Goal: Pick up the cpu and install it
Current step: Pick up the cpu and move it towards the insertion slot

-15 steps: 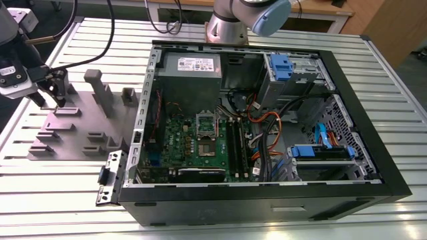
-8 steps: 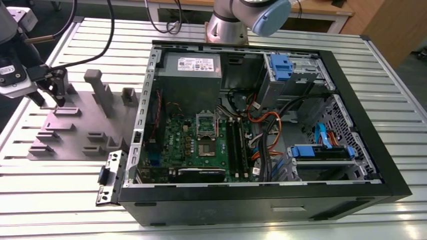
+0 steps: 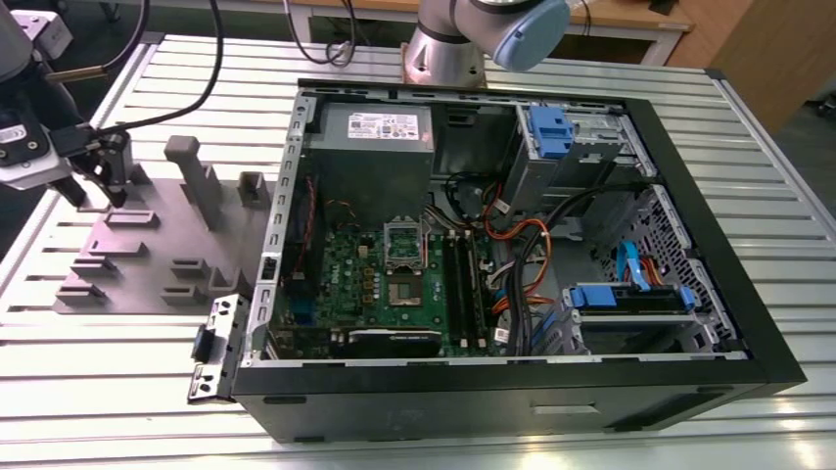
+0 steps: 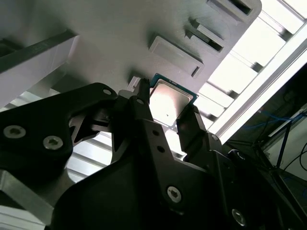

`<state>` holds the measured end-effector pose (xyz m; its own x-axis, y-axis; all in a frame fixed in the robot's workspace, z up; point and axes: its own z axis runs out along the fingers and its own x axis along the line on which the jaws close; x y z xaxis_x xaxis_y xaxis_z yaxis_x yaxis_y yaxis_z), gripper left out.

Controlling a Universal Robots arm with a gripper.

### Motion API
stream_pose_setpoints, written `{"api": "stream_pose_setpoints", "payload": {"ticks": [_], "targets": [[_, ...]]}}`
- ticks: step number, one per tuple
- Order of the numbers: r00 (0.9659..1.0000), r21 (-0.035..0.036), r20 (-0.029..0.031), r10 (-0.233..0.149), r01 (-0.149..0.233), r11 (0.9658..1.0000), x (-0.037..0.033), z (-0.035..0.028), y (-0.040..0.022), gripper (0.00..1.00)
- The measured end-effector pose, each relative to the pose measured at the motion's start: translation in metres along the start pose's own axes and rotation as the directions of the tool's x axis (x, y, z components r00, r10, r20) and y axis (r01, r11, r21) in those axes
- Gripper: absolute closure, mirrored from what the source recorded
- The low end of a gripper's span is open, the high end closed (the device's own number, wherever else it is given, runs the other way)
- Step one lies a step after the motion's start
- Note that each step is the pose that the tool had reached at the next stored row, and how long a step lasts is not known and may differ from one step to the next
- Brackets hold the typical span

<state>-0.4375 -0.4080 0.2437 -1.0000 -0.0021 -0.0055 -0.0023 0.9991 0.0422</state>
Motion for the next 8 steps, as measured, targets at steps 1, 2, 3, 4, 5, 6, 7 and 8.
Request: {"api": "stream_pose_setpoints", "payload": {"ticks": [1,2,3,4,5,6,7,8], "targets": [[1.0000,0.0000,0.0000,0.000,0.000,1.0000,0.0000,-0.0006,0.0000,0.53],[1.0000,-0.0001,0.0001,0.000,0.000,1.0000,0.0000,-0.0012,0.0000,0.53],[1.0000,0.0000,0.0001,0.000,0.000,1.0000,0.0000,-0.0020,0.0001,0.53],[1.0000,-0.0001,0.0001,0.000,0.000,1.0000,0.0000,-0.0028,0.0002,0.53],[1.0000,0.0000,0.0000,0.000,0.000,1.0000,0.0000,-0.0039,0.0002,0.53],[1.0000,0.0000,0.0001,0.000,0.000,1.0000,0.0000,-0.0050,0.0003,0.53],[1.0000,0.0000,0.0001,0.000,0.000,1.0000,0.0000,-0.0060,0.0003,0.53],[1.0000,-0.0001,0.0001,0.000,0.000,1.0000,0.0000,-0.0071,0.0004,0.53]]}}
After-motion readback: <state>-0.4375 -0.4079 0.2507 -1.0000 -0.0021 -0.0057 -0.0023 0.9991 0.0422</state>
